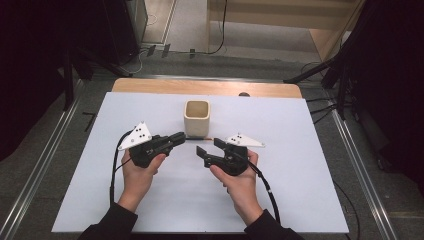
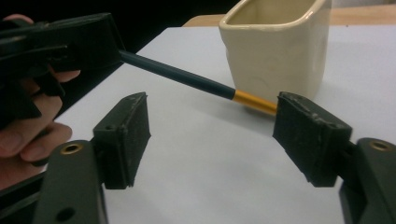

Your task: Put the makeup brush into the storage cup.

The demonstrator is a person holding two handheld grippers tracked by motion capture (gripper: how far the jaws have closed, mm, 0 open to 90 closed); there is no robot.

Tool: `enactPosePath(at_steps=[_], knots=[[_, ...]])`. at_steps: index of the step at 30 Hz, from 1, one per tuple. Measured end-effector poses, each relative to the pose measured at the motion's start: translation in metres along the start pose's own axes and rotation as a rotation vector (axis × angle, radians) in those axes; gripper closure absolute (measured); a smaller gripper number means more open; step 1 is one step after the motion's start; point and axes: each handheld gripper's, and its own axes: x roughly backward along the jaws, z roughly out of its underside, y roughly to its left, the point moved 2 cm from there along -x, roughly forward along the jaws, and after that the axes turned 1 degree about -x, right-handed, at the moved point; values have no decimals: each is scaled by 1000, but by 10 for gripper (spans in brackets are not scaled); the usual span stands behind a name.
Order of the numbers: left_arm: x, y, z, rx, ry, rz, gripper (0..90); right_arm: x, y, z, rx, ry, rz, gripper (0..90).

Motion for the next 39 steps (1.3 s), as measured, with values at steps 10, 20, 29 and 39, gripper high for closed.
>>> enactPosePath(at_steps=[10,20,29,39], knots=[[-4,-5,3,-6,-29,-7,858,-1,8,5,-211,-25,0,109],[-4,-4,5,3,-50,-23,857,-2,-3,8,-411,-47,-93,60],[-5,-6,5,-5,-62,-30,857,-3,-10,8,-563,-92,-57,262],[-8,-11,9,-11,-60,-34,857,-1,-11,8,-609,-57,-75,451]])
